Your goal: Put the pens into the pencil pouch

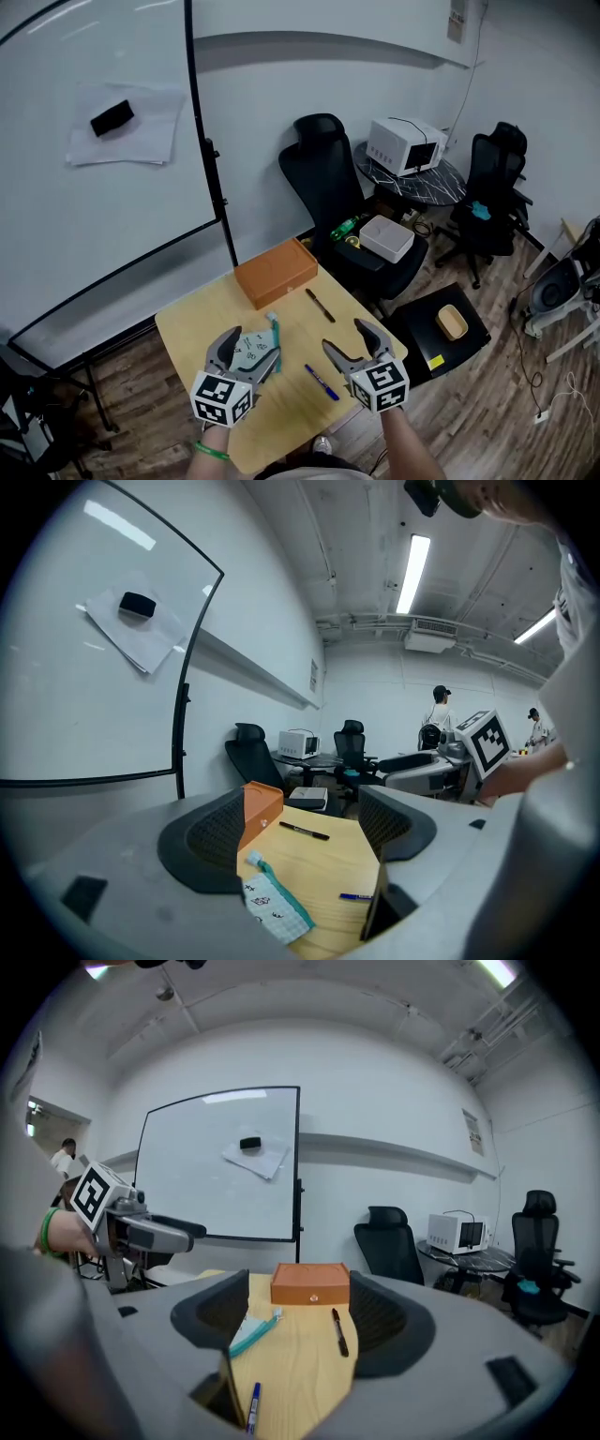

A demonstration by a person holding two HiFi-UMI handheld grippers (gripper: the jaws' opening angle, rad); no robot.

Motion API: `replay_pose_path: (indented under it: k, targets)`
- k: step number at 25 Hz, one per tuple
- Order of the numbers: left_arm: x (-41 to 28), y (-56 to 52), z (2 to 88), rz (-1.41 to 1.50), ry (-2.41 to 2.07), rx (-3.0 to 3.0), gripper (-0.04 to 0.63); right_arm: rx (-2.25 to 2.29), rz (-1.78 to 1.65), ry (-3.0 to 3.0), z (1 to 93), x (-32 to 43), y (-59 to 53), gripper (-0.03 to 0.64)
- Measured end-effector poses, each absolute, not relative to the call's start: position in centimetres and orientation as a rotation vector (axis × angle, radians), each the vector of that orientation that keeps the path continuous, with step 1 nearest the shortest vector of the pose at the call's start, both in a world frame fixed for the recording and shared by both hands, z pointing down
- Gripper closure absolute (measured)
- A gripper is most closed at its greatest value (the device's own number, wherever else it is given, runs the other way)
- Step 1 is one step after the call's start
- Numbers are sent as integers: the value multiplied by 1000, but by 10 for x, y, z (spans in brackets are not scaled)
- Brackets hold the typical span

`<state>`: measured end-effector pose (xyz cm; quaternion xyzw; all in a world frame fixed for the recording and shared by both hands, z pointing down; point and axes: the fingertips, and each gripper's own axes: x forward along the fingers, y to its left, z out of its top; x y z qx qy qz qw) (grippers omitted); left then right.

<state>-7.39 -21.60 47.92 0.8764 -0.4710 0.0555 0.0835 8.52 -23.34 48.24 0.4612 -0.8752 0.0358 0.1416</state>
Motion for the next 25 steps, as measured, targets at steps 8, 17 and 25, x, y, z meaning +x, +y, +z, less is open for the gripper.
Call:
replay_pose_path:
  k: [8, 17, 25]
  targets:
    - [-72, -205, 513, 192, -1356, 2574, 244, 1144, 285, -2362, 578, 71, -215, 327]
    - [-73, -194, 532, 212, -1332, 2536, 244, 948, 436, -2153, 674, 61, -187, 385]
    - [-77, -186, 546, 224, -1308, 2505, 244, 911, 476, -2085, 697, 74, -163, 405]
